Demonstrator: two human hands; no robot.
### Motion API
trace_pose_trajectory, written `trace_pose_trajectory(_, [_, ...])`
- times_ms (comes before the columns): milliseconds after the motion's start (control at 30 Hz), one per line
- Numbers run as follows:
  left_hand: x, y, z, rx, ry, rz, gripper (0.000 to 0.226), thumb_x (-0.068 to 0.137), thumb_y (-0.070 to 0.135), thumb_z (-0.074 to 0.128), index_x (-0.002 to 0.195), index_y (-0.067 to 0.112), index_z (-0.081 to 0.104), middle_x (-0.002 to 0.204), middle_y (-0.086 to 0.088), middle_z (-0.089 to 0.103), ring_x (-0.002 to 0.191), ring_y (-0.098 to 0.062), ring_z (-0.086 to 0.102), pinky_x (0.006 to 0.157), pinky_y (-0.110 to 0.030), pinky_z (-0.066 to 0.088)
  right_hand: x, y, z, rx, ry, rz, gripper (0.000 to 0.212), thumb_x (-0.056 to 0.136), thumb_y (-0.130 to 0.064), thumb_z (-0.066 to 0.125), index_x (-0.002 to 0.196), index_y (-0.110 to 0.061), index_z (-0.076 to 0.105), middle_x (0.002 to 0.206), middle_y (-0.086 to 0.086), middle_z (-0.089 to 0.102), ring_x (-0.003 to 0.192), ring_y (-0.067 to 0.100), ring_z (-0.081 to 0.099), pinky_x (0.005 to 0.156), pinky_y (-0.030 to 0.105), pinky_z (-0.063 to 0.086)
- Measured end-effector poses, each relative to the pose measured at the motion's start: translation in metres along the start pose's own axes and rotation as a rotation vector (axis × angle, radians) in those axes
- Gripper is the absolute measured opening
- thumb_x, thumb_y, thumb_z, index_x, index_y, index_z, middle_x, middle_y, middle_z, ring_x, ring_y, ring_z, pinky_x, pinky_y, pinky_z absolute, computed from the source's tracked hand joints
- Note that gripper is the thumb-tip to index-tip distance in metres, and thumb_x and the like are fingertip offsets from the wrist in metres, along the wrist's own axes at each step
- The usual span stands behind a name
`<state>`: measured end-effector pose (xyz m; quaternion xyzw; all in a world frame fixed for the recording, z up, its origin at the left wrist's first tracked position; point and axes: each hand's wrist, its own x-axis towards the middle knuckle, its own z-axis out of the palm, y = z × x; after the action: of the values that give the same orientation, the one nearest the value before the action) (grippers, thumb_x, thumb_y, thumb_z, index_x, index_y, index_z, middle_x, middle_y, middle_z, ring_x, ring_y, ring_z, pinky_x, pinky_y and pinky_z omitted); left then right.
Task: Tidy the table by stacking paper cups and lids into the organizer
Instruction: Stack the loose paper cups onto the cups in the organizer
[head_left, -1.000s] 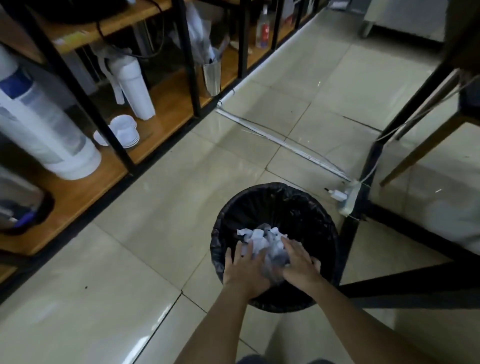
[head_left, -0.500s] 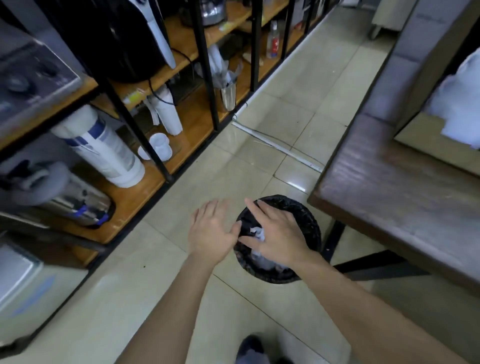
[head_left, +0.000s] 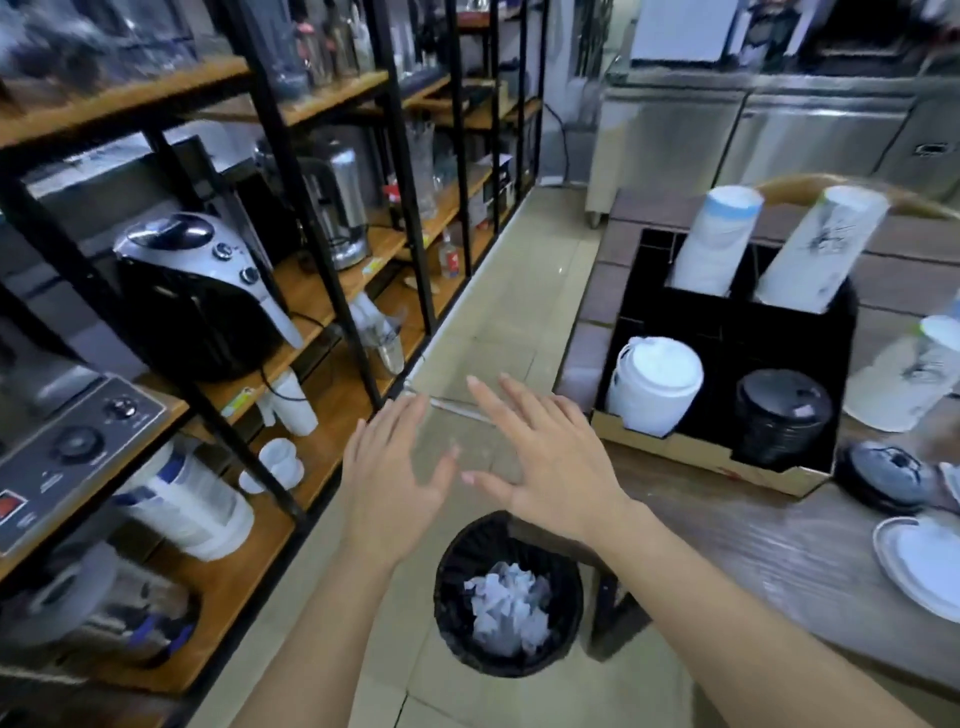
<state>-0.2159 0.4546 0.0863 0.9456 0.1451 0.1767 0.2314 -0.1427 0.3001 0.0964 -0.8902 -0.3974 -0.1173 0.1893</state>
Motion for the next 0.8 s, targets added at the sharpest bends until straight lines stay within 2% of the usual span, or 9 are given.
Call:
trace_pose_trajectory(100, [0.019, 0.045, 0.003, -0.051, -0.032, 0.089, 0.079, 0.077, 0.064, 0.034, 0.146, 0.025, 0.025, 0.151, 0.003, 0.036, 0.141, -0.015, 0.028, 0.115, -0.028, 0.007, -0.016, 0.029, -0.035, -0.040, 0.071, 0.136, 0.078, 0.079, -0.067, 0.043, 0.145, -0.030, 0.025, 0.143, 0.009, 0.047, 0.123, 0.025, 0.053, 0.096, 0.035, 0.043])
trace_pose_trajectory(233, [0.037, 0.109, 0.021, -0.109, -0.067, 0.206, 0.079, 0.077, 0.063, 0.033, 0.145, 0.024, 0.029, 0.151, 0.002, 0.037, 0.140, -0.016, 0.029, 0.116, -0.036, 0.018, -0.046, 0.079, -0.076, -0.104, 0.134, 0.298, 0.078, 0.079, -0.066, 0.043, 0.145, -0.031, 0.021, 0.144, 0.008, 0.047, 0.125, 0.025, 0.052, 0.097, 0.037, 0.043])
trace_pose_trajectory(333, [0.046, 0.161, 0.042, -0.180, -0.104, 0.267, 0.073, 0.080, 0.053, 0.044, 0.145, 0.025, 0.028, 0.151, 0.003, 0.036, 0.141, -0.015, 0.027, 0.115, -0.030, 0.014, -0.073, 0.122, -0.106, -0.146, 0.175, 0.414, 0.079, 0.078, -0.065, 0.046, 0.145, -0.033, 0.018, 0.143, 0.009, 0.048, 0.121, 0.026, 0.056, 0.092, 0.037, 0.046])
trace_pose_trajectory(433, [0.053, 0.212, 0.068, -0.214, -0.161, 0.357, 0.072, 0.080, 0.052, 0.042, 0.145, 0.026, 0.027, 0.151, 0.005, 0.035, 0.142, -0.015, 0.026, 0.115, -0.030, 0.017, -0.102, 0.168, -0.133, -0.169, 0.208, 0.530, 0.079, 0.078, -0.067, 0.041, 0.145, -0.032, 0.019, 0.143, 0.009, 0.048, 0.121, 0.026, 0.056, 0.090, 0.038, 0.046])
trace_pose_trajectory(500, [0.056, 0.245, 0.087, -0.231, -0.183, 0.395, 0.072, 0.080, 0.053, 0.041, 0.145, 0.025, 0.026, 0.152, 0.005, 0.034, 0.143, -0.013, 0.024, 0.115, -0.027, 0.013, -0.119, 0.201, -0.148, -0.194, 0.208, 0.599, 0.080, 0.078, -0.067, 0.041, 0.145, -0.029, 0.023, 0.141, 0.009, 0.050, 0.119, 0.027, 0.056, 0.090, 0.038, 0.046])
trace_pose_trajectory(600, [0.064, 0.296, 0.122, -0.236, -0.196, 0.444, 0.071, 0.081, 0.053, 0.041, 0.145, 0.024, 0.029, 0.151, 0.006, 0.035, 0.142, -0.012, 0.025, 0.114, -0.024, 0.012, -0.138, 0.252, -0.167, -0.190, 0.223, 0.657, 0.080, 0.075, -0.066, 0.042, 0.144, -0.027, 0.027, 0.140, 0.009, 0.051, 0.116, 0.028, 0.058, 0.086, 0.038, 0.046])
trace_pose_trajectory(733, [0.078, 0.358, 0.169, -0.270, -0.242, 0.456, 0.073, 0.080, 0.057, 0.042, 0.144, 0.022, 0.032, 0.149, 0.002, 0.039, 0.139, -0.015, 0.033, 0.115, -0.034, 0.026, -0.155, 0.313, -0.187, -0.135, 0.229, 0.703, 0.081, 0.073, -0.064, 0.040, 0.145, -0.031, 0.021, 0.145, 0.004, 0.044, 0.127, 0.026, 0.048, 0.095, 0.042, 0.041])
trace_pose_trajectory(800, [0.087, 0.383, 0.185, -0.304, -0.266, 0.442, 0.072, 0.080, 0.055, 0.045, 0.144, 0.024, 0.032, 0.149, 0.004, 0.038, 0.139, -0.013, 0.032, 0.115, -0.034, 0.026, -0.159, 0.338, -0.192, -0.130, 0.227, 0.705, 0.081, 0.075, -0.061, 0.047, 0.145, -0.030, 0.021, 0.145, 0.004, 0.044, 0.128, 0.025, 0.047, 0.097, 0.041, 0.039])
